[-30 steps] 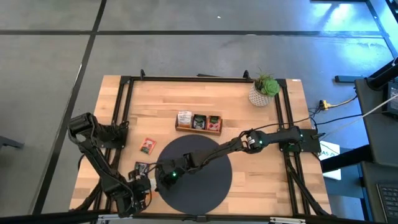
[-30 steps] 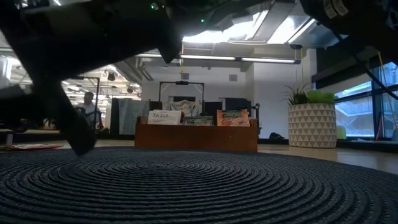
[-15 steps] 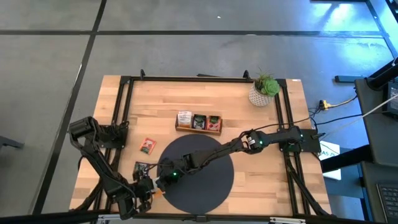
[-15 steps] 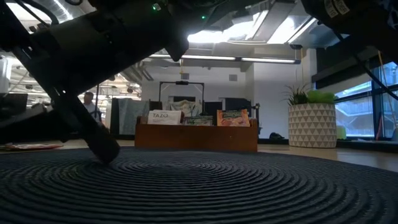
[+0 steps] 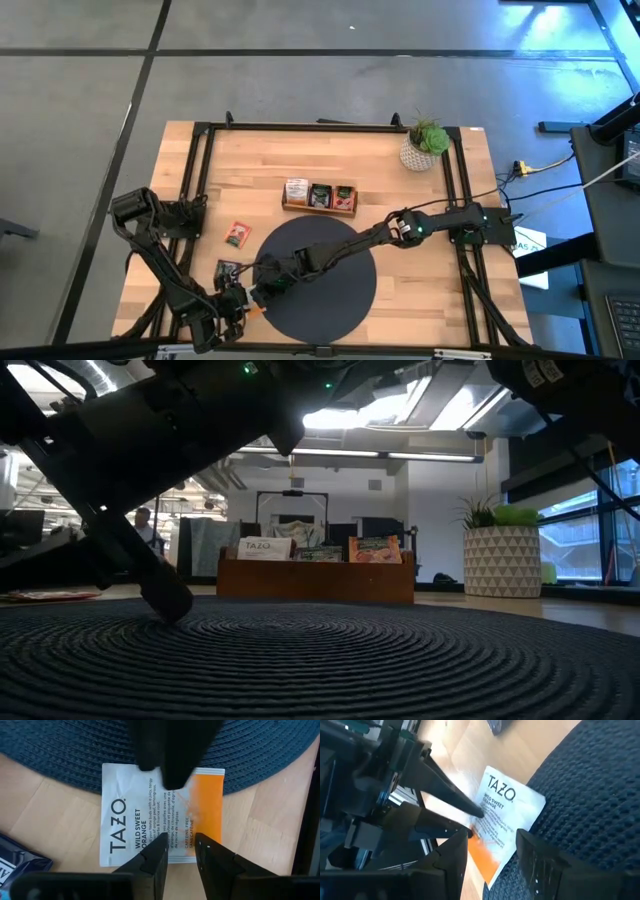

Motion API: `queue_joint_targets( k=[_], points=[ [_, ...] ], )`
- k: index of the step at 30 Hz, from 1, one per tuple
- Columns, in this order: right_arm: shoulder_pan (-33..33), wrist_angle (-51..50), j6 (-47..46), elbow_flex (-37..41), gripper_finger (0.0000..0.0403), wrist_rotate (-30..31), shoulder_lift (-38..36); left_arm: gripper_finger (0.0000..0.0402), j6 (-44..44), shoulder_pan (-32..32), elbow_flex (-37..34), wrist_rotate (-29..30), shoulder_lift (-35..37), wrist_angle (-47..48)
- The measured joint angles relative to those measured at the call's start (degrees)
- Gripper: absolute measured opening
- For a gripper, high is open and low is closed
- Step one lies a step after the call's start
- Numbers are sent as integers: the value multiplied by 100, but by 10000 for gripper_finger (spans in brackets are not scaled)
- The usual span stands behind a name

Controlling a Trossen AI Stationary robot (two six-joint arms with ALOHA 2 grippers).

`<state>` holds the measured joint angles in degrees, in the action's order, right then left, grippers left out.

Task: Pick & Place Tea
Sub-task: Put the white tea bag into the left of the wooden organizer

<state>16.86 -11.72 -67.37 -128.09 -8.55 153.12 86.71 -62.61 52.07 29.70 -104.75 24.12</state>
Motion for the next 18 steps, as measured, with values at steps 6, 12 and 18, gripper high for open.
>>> queue_joint_targets(
  k=[6,12,18],
  points=[
    [-50,56,91,4,171,153,0,95,45,-2,-2,-10,0,-31],
    [-74,-1,186,4,171,179,0,95,58,-2,-2,-10,0,-31],
    [-66,-174,318,4,171,363,-13,94,60,-2,-4,-10,0,-29]
  ],
)
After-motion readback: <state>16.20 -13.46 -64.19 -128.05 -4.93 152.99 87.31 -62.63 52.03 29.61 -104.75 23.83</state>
